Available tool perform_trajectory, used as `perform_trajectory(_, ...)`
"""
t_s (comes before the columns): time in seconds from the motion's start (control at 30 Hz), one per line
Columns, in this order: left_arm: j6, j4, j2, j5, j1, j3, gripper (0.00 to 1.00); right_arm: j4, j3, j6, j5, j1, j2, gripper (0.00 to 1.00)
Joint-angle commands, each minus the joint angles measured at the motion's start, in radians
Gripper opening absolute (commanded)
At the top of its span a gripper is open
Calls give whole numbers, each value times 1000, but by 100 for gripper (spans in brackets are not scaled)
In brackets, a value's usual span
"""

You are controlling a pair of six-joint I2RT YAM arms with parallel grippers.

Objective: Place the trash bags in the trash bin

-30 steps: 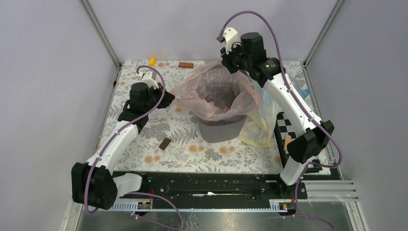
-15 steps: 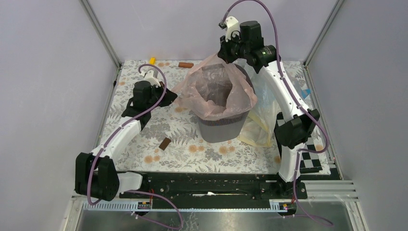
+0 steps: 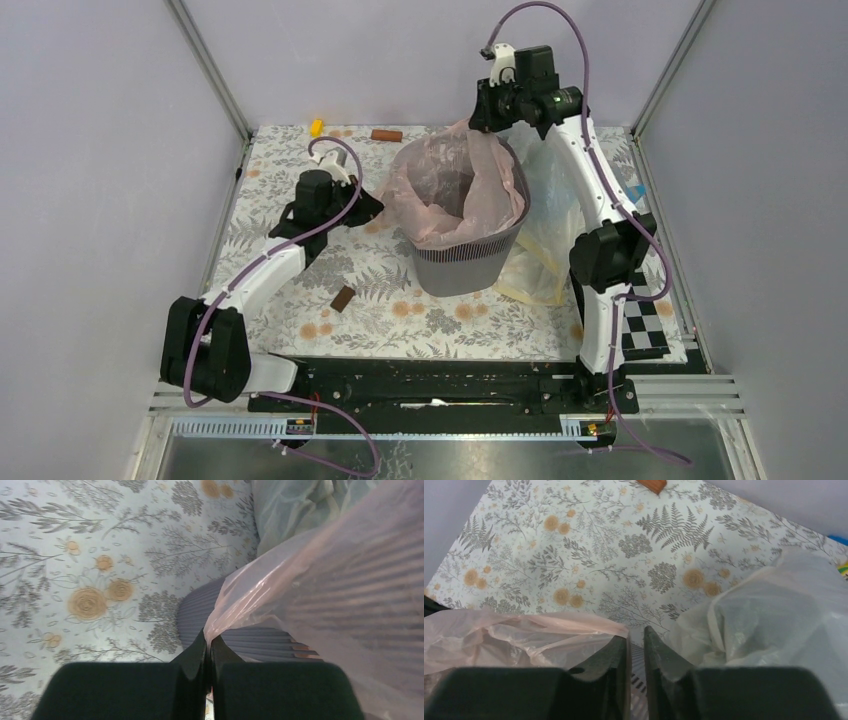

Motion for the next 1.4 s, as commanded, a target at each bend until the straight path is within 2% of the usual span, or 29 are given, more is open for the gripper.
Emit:
perform_trajectory(0.0, -13, 80, 9, -9, -42, -11, 0, -78, 35, 62, -26, -52, -43, 32)
perform_trajectory(0.1, -16, 89, 9, -12, -48, -15, 0, -89, 46, 79, -19, -68, -78, 42)
perform_trajectory(0.2, -17, 96, 7, -14, -48, -15, 0, -113, 80, 86, 23, -71, -118, 63)
perform_trajectory(0.27, -20, 103, 8, -12, -51, -14, 0, -120, 76, 88, 34, -71, -166, 69)
perform_trajectory(0.5, -18, 109, 17, -6, -56, -10, 0, -172, -53, 96, 38, -71, -319, 71)
perform_trajectory(0.67, -19, 111, 6, -12, -56, -12, 0, -224, -199, 99, 40, -71, -416, 65)
perform_trajectory(0.83, -25, 123, 6, -9, -58, -19, 0, -227, -315, 102, 74, -69, -474, 64)
perform_trajectory(1.0, -31, 130, 4, -8, -62, -23, 0, -254, -327, 97, 65, -69, -457, 53)
perform_trajectory(1.13, -36, 138, -4, -16, -67, -32, 0, -280, -307, 92, 53, -69, -436, 39)
perform_trajectory(1.23, -36, 140, -4, -20, -67, -36, 0, -285, -299, 93, 64, -69, -435, 21)
perform_trajectory(1.3, -34, 139, -6, -21, -67, -36, 0, -288, -290, 92, 76, -69, -437, 4)
perform_trajectory(1.37, -31, 137, -9, -27, -67, -38, 0, -295, -275, 93, 98, -69, -436, 0)
